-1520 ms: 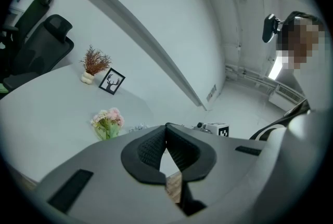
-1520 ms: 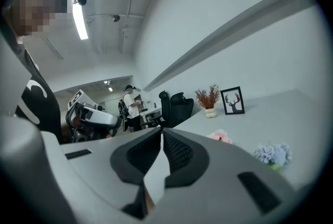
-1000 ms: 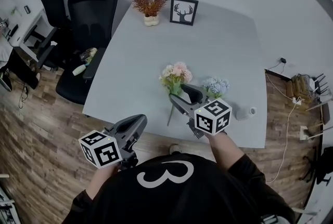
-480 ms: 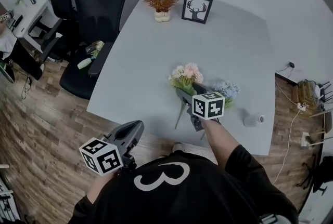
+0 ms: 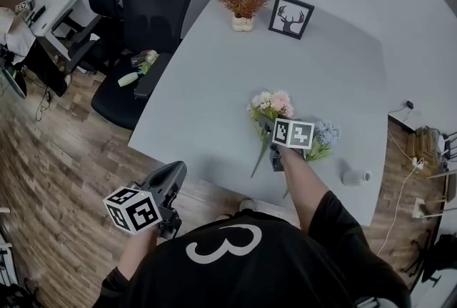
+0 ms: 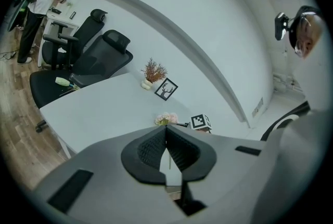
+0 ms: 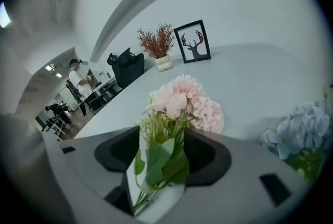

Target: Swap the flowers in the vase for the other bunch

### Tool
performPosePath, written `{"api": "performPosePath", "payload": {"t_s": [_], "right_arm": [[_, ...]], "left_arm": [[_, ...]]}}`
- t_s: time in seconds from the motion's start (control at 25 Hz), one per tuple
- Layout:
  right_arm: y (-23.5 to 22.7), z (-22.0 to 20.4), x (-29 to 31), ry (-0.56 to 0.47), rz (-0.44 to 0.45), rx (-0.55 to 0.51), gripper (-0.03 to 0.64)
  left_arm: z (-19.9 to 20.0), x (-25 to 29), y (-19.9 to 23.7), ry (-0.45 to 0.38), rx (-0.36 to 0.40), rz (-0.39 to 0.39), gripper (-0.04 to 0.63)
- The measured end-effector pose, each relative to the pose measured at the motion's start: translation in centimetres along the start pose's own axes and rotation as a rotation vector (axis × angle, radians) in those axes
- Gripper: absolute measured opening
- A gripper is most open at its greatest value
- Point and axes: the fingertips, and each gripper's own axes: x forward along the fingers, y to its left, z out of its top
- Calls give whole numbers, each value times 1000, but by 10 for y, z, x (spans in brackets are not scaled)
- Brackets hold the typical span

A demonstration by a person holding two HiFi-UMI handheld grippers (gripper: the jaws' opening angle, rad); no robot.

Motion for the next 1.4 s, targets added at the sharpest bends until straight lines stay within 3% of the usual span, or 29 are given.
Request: {"api": "performPosePath", "payload": {"t_s": [0.24,0.48,0.96,1.16,1.4], "right_arm": [[-7,-3,18,53,-31,-25,251],[-11,-8,32,116,-84,-139,223],[-15,-7,33,106,-153,-307,133],[-15,2,23,53,-135,-223,90],[-7,17,5,-27,-112,-211,77]], "left_arm": [[-3,-6,4,-6,-10,20,11],[-9,-15,10,-12,-26,48,11],[-19,-24,18,-3,-51,82,11],[-20,-27,15,4,-49,78,11],[-22,-29,11,6,-37,62,11]]}}
